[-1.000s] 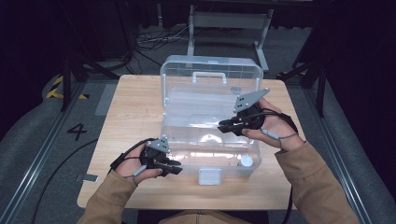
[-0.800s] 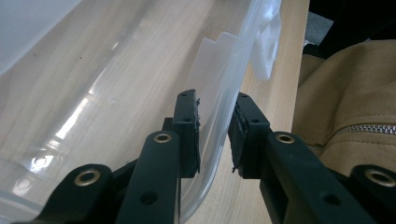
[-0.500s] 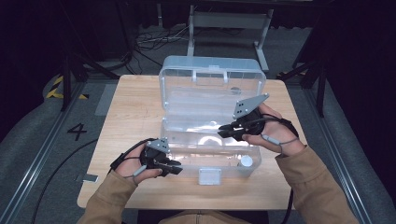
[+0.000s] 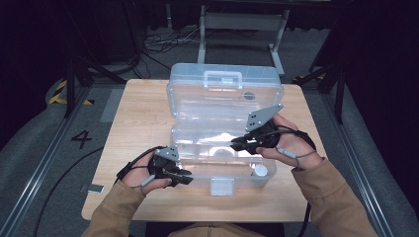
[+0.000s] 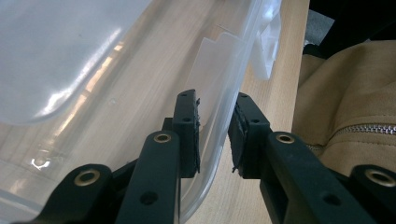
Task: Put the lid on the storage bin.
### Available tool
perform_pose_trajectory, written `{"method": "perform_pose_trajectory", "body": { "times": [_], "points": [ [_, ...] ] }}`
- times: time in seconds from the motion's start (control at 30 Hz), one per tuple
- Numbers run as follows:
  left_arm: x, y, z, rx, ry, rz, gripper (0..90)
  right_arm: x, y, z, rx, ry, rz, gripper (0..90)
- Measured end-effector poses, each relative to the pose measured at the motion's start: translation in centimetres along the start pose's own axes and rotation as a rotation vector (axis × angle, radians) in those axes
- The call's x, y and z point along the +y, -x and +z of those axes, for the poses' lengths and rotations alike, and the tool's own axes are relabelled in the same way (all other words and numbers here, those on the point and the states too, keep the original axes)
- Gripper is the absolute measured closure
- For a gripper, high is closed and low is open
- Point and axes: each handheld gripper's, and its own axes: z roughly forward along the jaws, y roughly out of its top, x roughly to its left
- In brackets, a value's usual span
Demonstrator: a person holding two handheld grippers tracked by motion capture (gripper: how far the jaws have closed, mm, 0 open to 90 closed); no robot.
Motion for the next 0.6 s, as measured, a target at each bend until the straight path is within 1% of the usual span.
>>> {"method": "perform_pose_trajectory", "body": {
  "times": [0.33,0.5,0.6],
  "points": [
    [0.01,0.0,0.01,-0.002,0.001,-0.001,74.2,-0.15,-0.4,0.18,0.014,-0.014,-0.009,80.6],
    [0.01,0.0,0.01,0.0,0.001,0.0,74.2,-0.24,-0.59,0.21,0.011,-0.019,-0.011,80.5],
    [0.01,0.0,0.01,0.0,0.001,0.0,74.1,-0.26,-0.64,0.18,0.008,-0.014,-0.006,78.2]
  ]
}}
